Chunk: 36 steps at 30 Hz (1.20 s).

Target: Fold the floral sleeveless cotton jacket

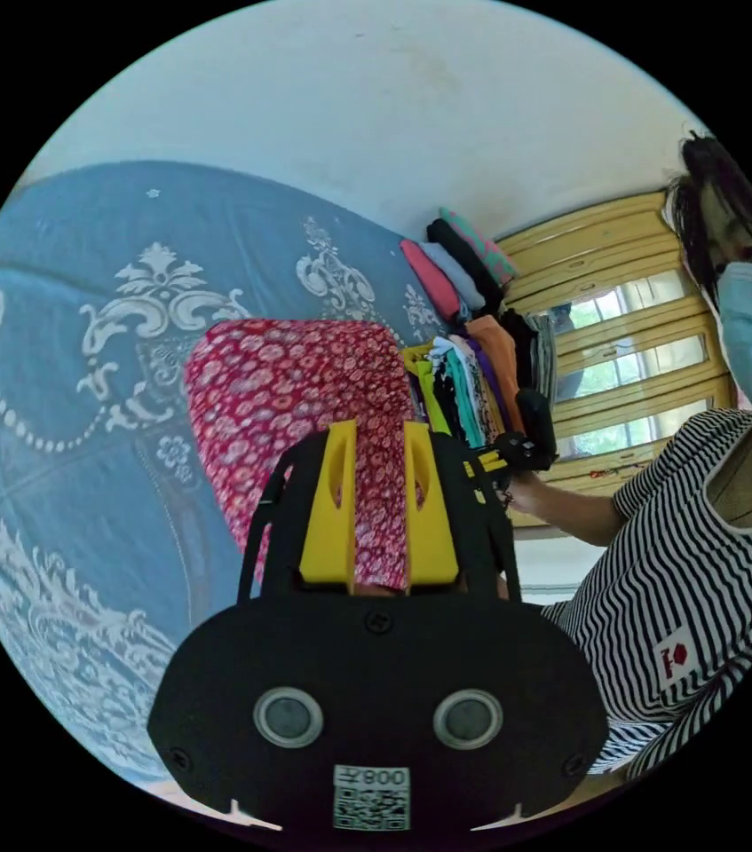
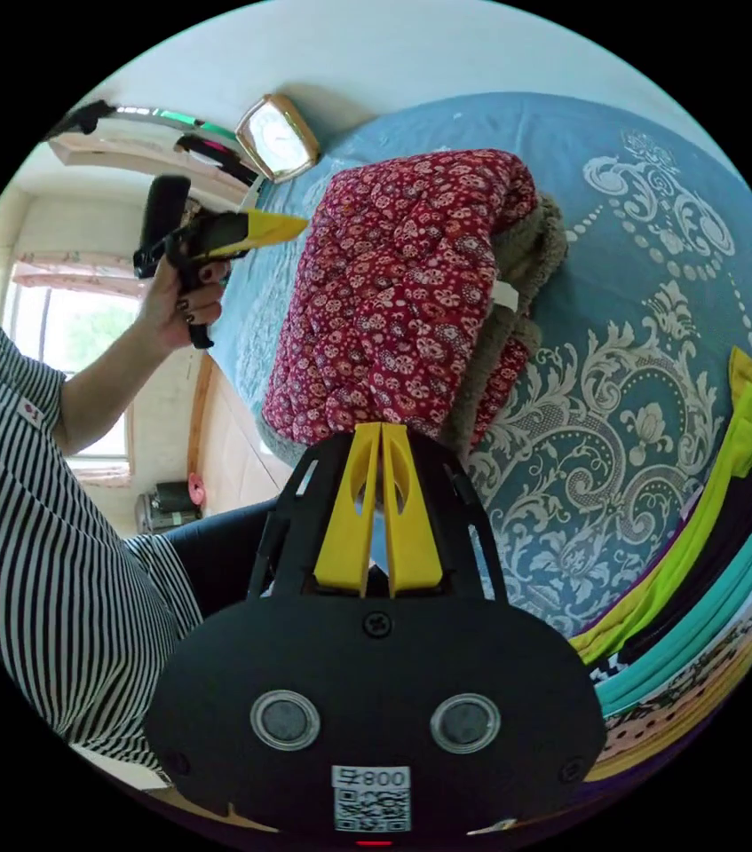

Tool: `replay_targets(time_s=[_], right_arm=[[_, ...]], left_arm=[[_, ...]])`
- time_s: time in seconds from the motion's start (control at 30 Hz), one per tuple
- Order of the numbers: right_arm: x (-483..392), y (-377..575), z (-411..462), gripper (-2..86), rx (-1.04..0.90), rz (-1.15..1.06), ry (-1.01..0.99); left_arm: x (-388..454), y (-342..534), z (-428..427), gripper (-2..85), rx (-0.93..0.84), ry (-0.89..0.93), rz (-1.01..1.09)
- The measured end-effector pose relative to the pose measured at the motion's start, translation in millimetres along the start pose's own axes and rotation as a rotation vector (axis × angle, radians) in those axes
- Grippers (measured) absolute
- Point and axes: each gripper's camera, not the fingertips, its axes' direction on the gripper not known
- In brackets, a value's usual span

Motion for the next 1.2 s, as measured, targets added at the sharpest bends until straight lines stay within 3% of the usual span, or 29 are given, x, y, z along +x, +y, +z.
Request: replay_targets(time_s=[0.2, 0.3, 0.6, 0.93, 1.2], right_arm=[[52.6, 31.9, -39.4, 5.3, 0.08, 0.165, -0.109], [77.2, 42.3, -46.1, 9.8, 0.046, 0.207, -0.093], [167.8, 53.2, -42.4, 16.7, 0.0, 0.253, -0.169], [284.6, 75.1, -28.1, 16.6, 0.038, 0.359, -0.586], [313.2, 69.8, -75.6, 12.8, 0.02, 0.369, -0.544]], left_arm=[[-86.9, 64.5, 21.5, 18.0, -0.211, 0.052, -0.34], [-113.1, 72.2, 28.7, 19.5, -0.174, 0.194, -0.422], [-150.4, 71.9, 27.5, 21.1, -0.153, 0.337, -0.462], [-173.2, 50.1, 36.1, 17.2, -0.176, 0.492, -0.501], [-135.6, 14.0, 6.5, 13.3, -0.141, 0.532, -0.467]])
